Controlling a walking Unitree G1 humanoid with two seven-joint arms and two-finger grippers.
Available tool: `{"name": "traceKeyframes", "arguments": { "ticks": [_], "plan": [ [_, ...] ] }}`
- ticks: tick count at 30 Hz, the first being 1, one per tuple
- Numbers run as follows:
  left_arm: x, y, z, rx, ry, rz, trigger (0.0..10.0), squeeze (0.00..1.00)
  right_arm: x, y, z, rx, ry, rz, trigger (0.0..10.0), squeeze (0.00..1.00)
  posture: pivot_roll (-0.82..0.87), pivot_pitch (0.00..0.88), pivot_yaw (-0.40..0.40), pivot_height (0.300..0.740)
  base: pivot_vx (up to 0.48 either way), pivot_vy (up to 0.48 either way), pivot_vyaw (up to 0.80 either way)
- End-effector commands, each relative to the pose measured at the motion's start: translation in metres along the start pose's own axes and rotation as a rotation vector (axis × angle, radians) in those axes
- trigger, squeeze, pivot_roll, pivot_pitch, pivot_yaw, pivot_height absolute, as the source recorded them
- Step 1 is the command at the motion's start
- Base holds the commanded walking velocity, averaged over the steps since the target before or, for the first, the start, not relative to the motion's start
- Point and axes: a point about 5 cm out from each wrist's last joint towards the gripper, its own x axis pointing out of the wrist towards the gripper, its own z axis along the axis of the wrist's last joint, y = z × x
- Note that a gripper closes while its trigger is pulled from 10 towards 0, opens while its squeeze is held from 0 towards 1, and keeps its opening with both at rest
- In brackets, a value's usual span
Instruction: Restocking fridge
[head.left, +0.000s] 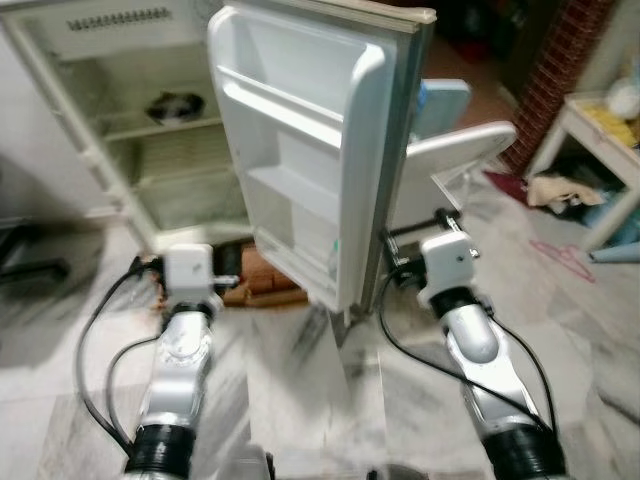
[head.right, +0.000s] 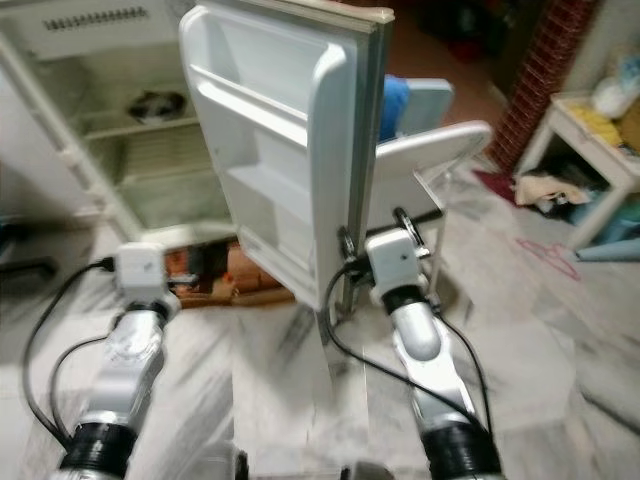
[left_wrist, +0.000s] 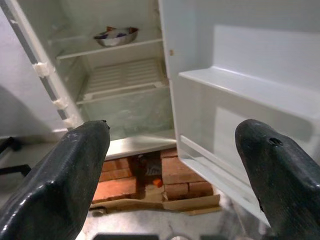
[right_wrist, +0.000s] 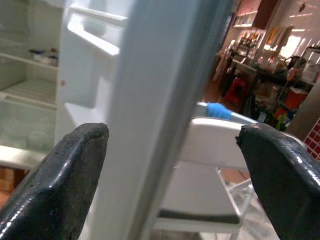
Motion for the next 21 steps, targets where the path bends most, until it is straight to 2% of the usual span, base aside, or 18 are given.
{"name": "traceKeyframes", "arguments": {
  "ticks": [1,5,6,13,17,21],
  "plan": [
    [0.0,0.012,-0.001,0.028,0.008,0.036,10.0,0.0,0.005,0.006,0.008,0.015,-0.037,0.021,10.0,0.0,0.02,0.0,0.029,0.74,0.0,-0.45,0.73],
    [0.0,0.013,-0.002,0.027,0.011,0.042,10.0,0.0,0.005,0.004,0.006,0.032,-0.029,0.001,10.0,0.0,0.02,0.0,0.031,0.74,0.0,-0.425,0.46],
    [0.0,0.014,0.0,-0.003,-0.005,0.05,10.0,0.0,0.005,-0.001,0.002,0.021,0.001,-0.036,10.0,0.0,0.02,0.0,0.032,0.74,0.0,0.0,0.0],
    [-0.001,0.017,0.0,-0.012,-0.008,0.06,10.0,0.0,0.005,-0.004,-0.001,0.057,0.022,-0.047,10.0,0.0,0.02,0.0,0.032,0.74,0.0,0.0,0.0],
    [-0.002,0.018,0.0,-0.015,-0.013,0.058,10.0,0.0,0.003,-0.001,-0.002,0.155,0.035,-0.035,10.0,0.0,0.02,0.0,0.03,0.74,0.0,0.0,0.0],
    [-0.004,0.02,-0.001,-0.019,-0.016,0.063,10.0,0.0,0.002,0.0,-0.004,0.145,0.052,-0.053,10.0,0.0,0.02,0.0,0.027,0.74,0.129,0.0,0.0]
  ]
}}
